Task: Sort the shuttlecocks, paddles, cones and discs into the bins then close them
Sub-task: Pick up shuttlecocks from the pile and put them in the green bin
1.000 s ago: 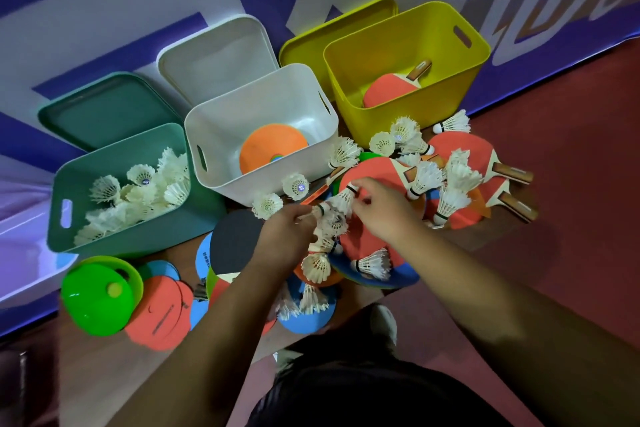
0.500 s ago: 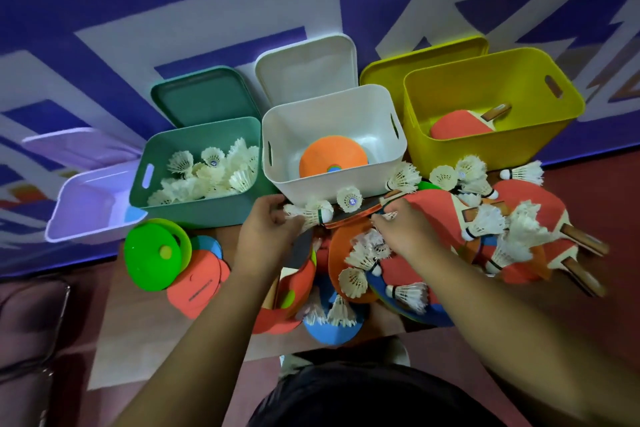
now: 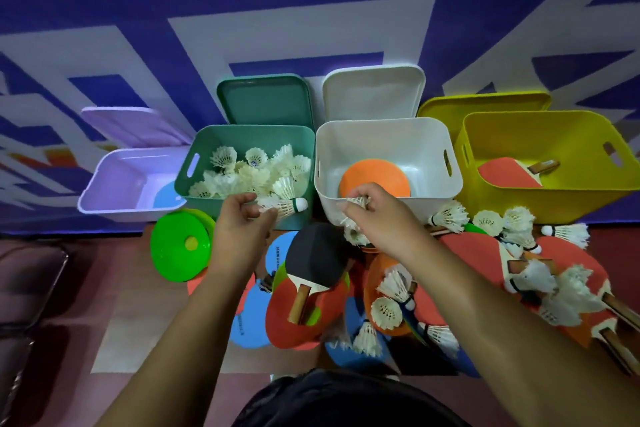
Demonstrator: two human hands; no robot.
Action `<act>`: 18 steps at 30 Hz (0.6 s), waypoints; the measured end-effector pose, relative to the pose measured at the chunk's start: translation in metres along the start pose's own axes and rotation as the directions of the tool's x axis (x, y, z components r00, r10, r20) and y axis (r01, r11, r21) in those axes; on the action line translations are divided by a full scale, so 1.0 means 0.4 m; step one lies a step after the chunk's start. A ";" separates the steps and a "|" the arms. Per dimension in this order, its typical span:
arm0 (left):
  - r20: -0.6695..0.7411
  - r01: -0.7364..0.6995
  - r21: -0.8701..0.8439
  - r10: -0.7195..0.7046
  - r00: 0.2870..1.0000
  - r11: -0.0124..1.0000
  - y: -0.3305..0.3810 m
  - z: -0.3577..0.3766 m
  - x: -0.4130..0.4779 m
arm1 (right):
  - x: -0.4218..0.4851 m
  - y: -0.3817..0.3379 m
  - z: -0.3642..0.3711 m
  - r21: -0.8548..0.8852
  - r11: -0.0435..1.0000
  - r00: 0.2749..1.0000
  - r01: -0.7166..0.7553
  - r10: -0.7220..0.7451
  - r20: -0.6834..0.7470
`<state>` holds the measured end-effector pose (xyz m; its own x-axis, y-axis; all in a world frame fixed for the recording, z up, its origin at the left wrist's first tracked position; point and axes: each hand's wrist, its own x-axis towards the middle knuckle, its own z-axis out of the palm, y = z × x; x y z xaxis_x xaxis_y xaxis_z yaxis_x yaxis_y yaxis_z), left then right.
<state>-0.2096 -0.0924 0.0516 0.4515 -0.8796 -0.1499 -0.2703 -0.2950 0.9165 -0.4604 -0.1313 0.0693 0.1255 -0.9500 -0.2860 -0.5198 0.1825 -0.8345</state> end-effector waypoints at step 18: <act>-0.098 0.050 0.087 -0.041 0.994 0.995 -0.027 -0.209 0.298 | 0.177 -0.227 0.209 0.052 0.999 0.997 0.002 0.003 -0.080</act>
<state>-0.0816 -0.1627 0.0547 0.5438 -0.8257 -0.1502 -0.3203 -0.3696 0.8722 -0.3338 -0.1940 0.0854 0.0558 -0.9668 -0.2494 -0.4754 0.1939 -0.8581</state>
